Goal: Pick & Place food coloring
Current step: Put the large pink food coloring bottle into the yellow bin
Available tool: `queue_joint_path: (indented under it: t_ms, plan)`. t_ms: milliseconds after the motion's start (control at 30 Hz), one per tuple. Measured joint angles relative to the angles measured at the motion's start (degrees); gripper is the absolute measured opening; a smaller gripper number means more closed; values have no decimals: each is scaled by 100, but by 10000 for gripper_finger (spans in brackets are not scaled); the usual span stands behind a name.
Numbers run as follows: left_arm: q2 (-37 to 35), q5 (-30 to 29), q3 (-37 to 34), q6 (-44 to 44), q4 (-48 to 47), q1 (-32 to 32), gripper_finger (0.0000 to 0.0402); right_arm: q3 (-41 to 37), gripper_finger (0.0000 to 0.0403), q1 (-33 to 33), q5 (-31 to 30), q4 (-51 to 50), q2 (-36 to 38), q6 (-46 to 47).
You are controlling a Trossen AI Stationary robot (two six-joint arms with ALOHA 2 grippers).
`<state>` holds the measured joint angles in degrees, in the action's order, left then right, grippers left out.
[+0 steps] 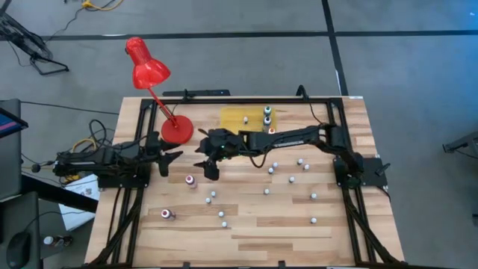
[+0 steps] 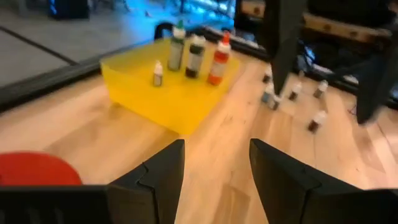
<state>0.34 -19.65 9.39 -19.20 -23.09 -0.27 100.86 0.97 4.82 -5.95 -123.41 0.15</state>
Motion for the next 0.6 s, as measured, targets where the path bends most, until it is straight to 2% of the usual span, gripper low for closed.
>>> queue_joint_path:
  t_ms: [100, 167, 233, 333, 467, 600]
  plan:
    - [0, 710, 104, 78, 67, 0, 174, 0, 255, 20, -4, -681, 259, -16]
    - [0, 1405, 111, 434, 506, -2, 174, 0, 255, 24, -43, -1247, 579, -54]
    - [2, 1780, 92, 742, 1086, -9, 174, 3, 255, 28, -110, -1730, 919, -60]
    - [160, 1666, 72, 1059, 1211, -7, 174, 9, 255, -6, -221, -2373, 1367, -59]
    - [689, 1627, 58, 857, 1053, -17, 181, 2, 255, -90, -465, -2987, 1899, 38]
    - [1310, 1763, 56, 807, 1350, -105, 200, 2, 255, -166, -941, -3657, 2408, 242]
